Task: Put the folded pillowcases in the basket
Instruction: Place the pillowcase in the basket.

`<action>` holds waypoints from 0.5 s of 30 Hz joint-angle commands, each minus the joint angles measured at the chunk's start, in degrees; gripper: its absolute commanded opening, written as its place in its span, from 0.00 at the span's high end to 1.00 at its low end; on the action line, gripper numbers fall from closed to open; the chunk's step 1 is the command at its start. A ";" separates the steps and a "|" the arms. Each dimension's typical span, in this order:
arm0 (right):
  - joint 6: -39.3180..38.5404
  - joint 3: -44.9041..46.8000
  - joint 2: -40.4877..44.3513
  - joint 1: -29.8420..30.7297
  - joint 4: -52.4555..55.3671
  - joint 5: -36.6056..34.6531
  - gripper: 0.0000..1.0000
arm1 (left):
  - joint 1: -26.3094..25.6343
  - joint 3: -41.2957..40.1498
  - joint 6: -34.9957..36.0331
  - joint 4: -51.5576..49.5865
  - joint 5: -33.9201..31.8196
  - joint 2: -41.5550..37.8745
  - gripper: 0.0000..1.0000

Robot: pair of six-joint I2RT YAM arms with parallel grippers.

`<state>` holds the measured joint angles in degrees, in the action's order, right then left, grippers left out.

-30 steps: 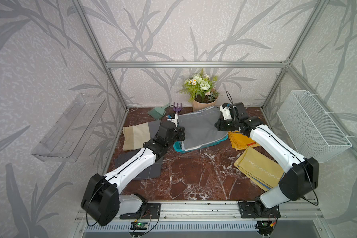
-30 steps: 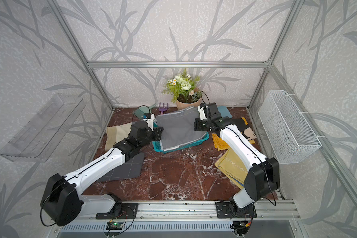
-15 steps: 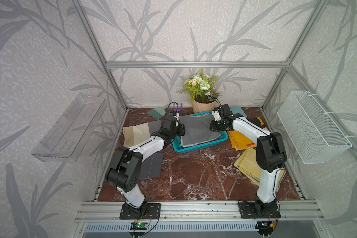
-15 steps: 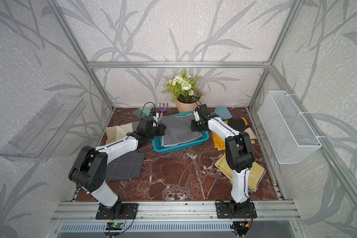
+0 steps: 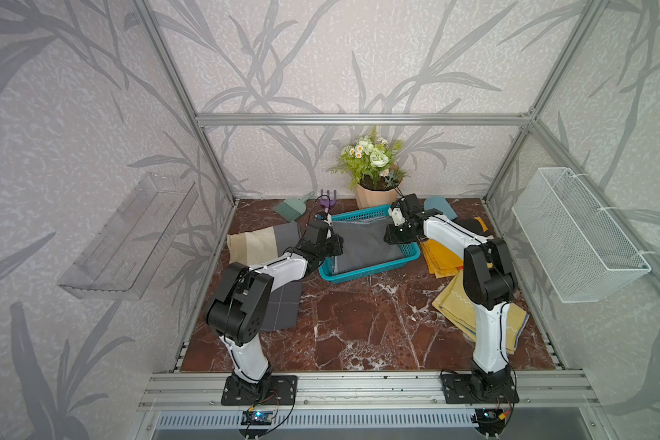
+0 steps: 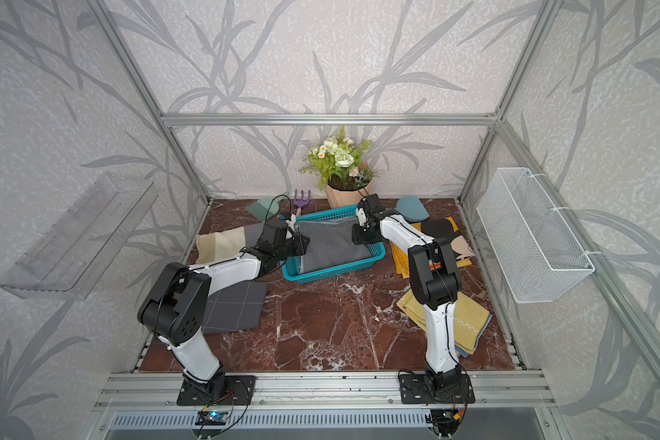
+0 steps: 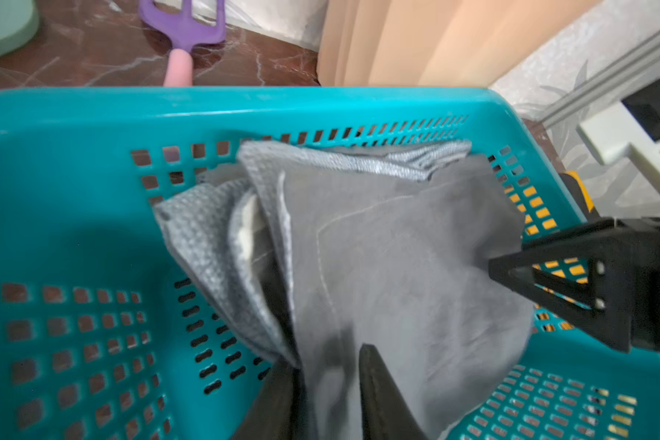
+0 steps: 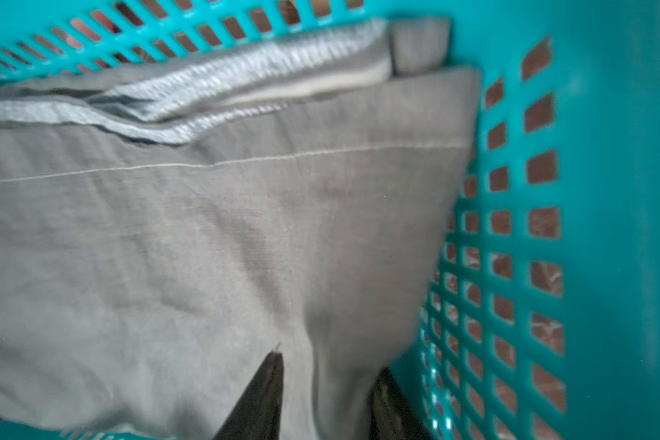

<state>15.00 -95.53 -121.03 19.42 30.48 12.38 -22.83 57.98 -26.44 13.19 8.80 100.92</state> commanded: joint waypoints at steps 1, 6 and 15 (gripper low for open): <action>-0.73 -0.83 2.88 -0.15 0.33 -1.64 0.38 | 0.15 -0.82 0.69 -2.15 -2.89 -0.96 0.47; -0.98 0.25 7.97 0.55 0.23 -3.77 0.26 | 0.15 0.09 1.55 -4.71 -5.94 -5.01 0.21; 0.55 9.60 26.33 1.22 0.89 -11.68 0.08 | -0.85 0.71 0.96 -6.42 -6.21 -13.81 0.17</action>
<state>15.05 -88.88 -101.06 20.47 29.87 5.80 -22.96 57.95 -25.67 8.12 3.11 90.02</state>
